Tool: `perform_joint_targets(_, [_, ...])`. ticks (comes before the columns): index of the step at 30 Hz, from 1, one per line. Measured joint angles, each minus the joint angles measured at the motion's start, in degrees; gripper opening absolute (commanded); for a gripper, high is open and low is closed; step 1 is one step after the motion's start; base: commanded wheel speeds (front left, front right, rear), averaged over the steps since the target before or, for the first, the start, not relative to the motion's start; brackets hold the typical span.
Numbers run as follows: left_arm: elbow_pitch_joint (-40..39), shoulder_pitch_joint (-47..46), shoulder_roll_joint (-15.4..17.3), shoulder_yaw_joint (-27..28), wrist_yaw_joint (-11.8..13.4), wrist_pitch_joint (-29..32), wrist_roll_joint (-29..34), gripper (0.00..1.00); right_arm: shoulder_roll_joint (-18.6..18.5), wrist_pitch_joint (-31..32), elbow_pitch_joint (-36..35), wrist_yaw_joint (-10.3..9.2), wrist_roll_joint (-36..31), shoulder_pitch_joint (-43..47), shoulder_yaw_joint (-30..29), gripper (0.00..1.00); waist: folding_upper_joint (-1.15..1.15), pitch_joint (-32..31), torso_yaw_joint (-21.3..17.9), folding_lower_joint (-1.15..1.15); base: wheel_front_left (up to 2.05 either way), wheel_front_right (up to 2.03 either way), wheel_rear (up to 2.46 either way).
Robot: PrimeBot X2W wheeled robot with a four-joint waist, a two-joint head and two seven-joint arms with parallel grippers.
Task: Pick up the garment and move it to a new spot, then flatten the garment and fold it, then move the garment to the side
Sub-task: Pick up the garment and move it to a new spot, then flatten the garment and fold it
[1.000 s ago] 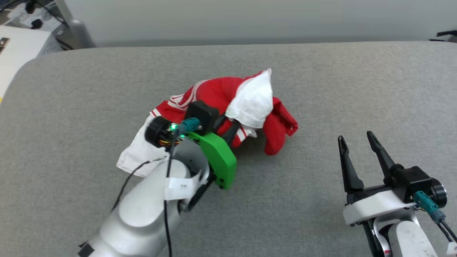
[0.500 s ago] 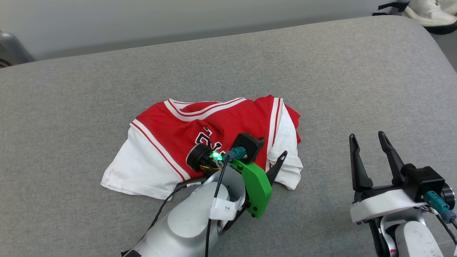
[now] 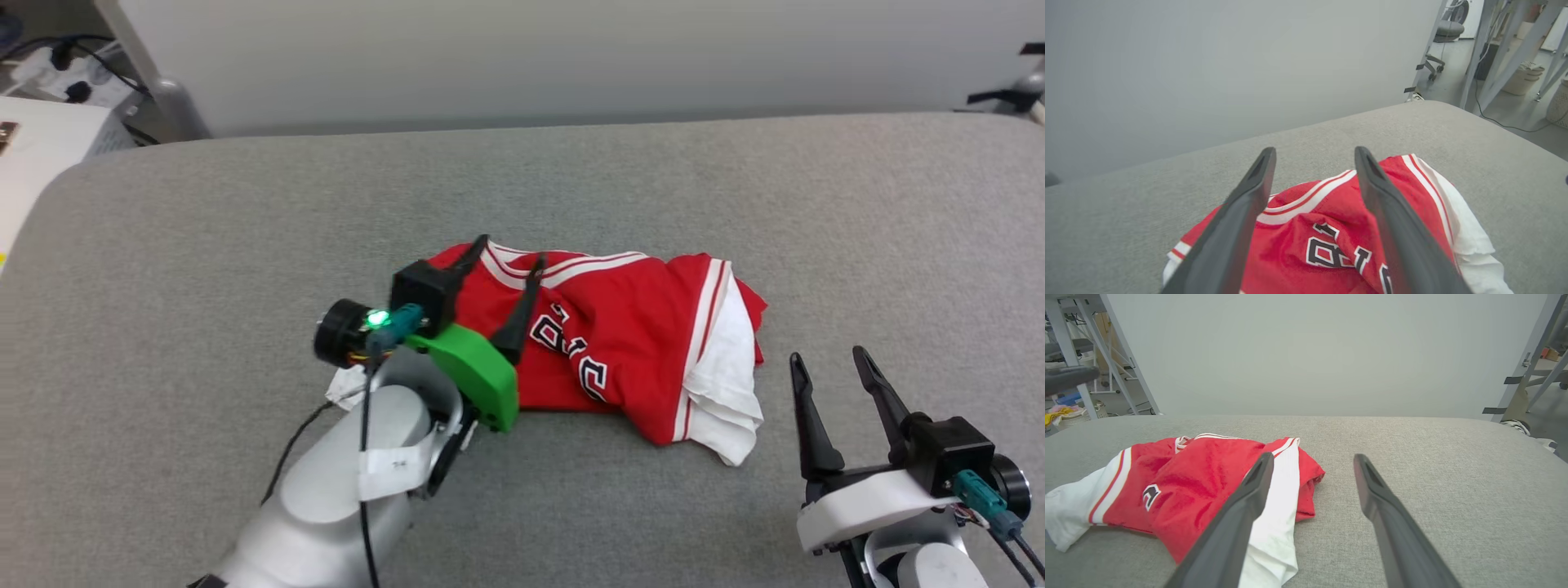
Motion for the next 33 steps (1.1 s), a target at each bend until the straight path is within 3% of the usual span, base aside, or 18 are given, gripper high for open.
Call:
perform_joint_targets(7, [-13.1,10.2,7.8,10.3,3.5,-0.5,1.5,1.0,0.0,0.0,0.3,0.0,-0.4,2.3,0.2,1.0,0.0,-3.7,4.3,0.0,0.0,0.0,0.0])
perform_joint_targets(11, [-20.5,18.4,9.4,15.7,4.1,-0.5,4.5,1.0,0.0,0.0,0.5,0.0,-0.3,3.2,0.4,1.0,0.0,-5.4,5.9,0.0,0.0,0.0,0.0])
perform_joint_targets(17, [-26.9,29.0,7.8,21.2,3.9,-0.5,9.8,1.0,0.0,0.0,1.5,0.0,-0.2,4.3,0.7,1.0,0.0,-6.8,6.8,0.0,0.0,0.0,0.0])
perform_joint_targets(26, [-27.2,34.1,3.3,27.1,-0.1,-0.5,13.9,1.0,0.0,1.3,2.9,0.0,-0.3,4.8,0.3,1.0,0.0,-6.5,6.9,0.0,0.0,0.0,0.0])
perform_joint_targets(30, [-26.9,34.1,2.1,28.8,-1.8,-0.5,15.1,1.0,-0.1,9.2,3.4,0.0,-0.3,4.8,-0.5,1.0,0.0,-6.0,7.1,0.0,0.0,0.0,0.0])
perform_joint_targets(33, [-26.7,34.1,1.3,30.1,-2.9,-0.5,16.5,1.0,-0.4,19.6,3.0,0.0,-0.3,4.7,-0.6,1.0,0.0,-5.3,7.3,0.0,0.0,0.0,0.0])
